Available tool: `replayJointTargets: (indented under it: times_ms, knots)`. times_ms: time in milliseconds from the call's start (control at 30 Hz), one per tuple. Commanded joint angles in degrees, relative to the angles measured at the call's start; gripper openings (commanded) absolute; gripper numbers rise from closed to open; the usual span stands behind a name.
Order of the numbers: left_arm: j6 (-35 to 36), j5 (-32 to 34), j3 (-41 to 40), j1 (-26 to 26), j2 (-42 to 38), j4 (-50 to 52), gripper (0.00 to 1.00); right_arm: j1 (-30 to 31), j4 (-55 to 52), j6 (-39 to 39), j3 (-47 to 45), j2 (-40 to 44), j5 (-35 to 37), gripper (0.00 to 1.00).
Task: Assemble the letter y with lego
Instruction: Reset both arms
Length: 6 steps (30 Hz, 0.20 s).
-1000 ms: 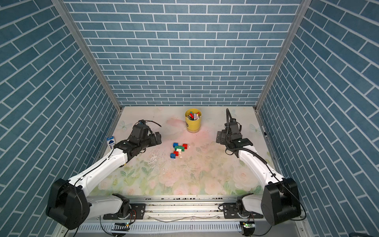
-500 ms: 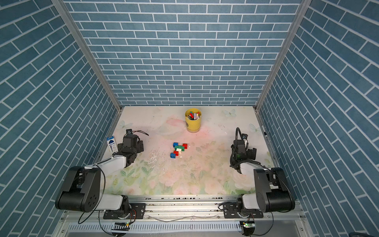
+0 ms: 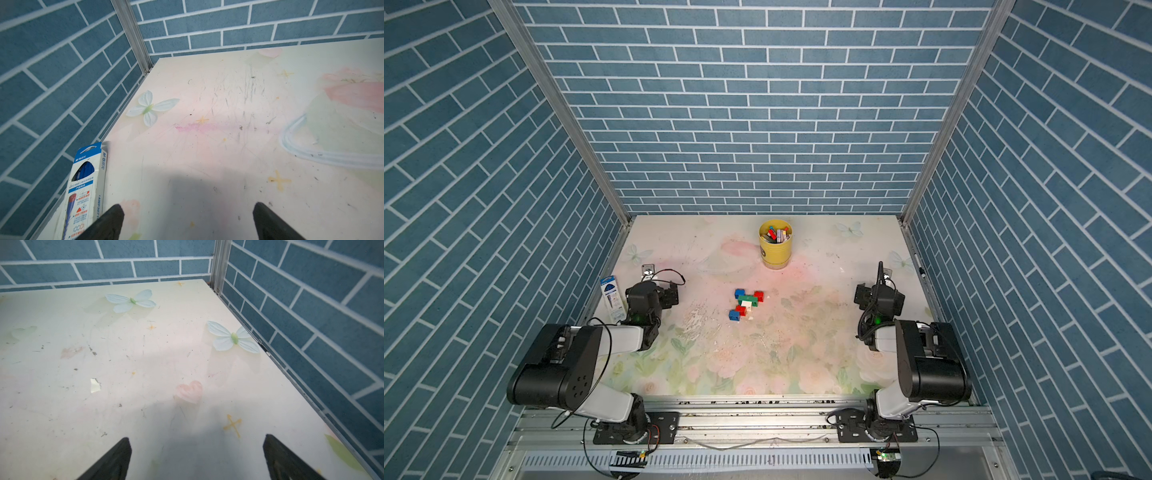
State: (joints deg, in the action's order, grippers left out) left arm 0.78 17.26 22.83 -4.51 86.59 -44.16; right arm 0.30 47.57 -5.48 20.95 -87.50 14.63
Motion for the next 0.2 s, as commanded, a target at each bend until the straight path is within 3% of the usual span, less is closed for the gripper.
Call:
replayJointTargets:
  times_ms: [0, 167]
  knots:
    - [0.6, -0.6, -0.2, 0.4, -0.2, -2.3, 1.0, -0.8, 0.3, 1.2, 1.7, -0.2, -3.4, 0.99]
    - [0.8, -0.6, -0.2, 0.3, -0.3, -2.2, 1.0, -1.0, 1.1, 1.2, 1.3, -0.1, -3.6, 0.99]
